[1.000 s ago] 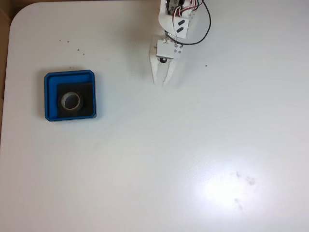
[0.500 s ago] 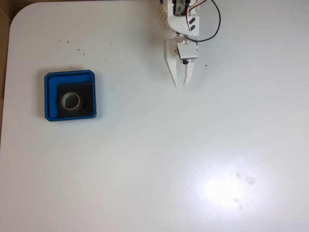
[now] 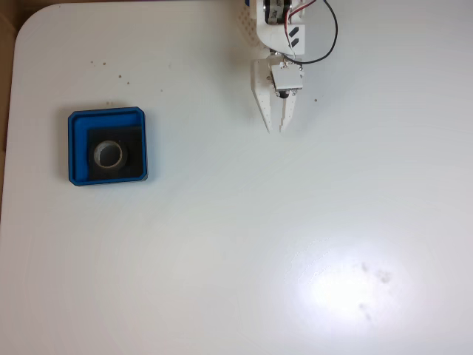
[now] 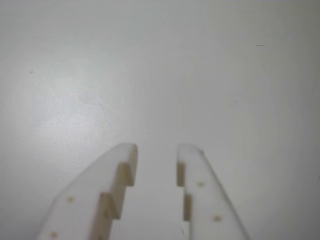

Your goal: Pick the black tape roll and drop it in the blue box

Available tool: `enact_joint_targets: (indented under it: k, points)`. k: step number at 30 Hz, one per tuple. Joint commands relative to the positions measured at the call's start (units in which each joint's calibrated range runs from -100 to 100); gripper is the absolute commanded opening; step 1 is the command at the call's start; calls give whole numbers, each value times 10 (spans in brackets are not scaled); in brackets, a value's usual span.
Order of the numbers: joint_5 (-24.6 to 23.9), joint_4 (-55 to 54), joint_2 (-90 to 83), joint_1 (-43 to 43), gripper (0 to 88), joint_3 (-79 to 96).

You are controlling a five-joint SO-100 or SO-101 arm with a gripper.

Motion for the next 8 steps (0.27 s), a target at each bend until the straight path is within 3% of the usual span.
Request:
enact_joint_targets:
  k: [1, 8]
  points:
    - [-1, -3, -4, 0, 12, 9]
    - [0, -3, -4, 0, 12, 9]
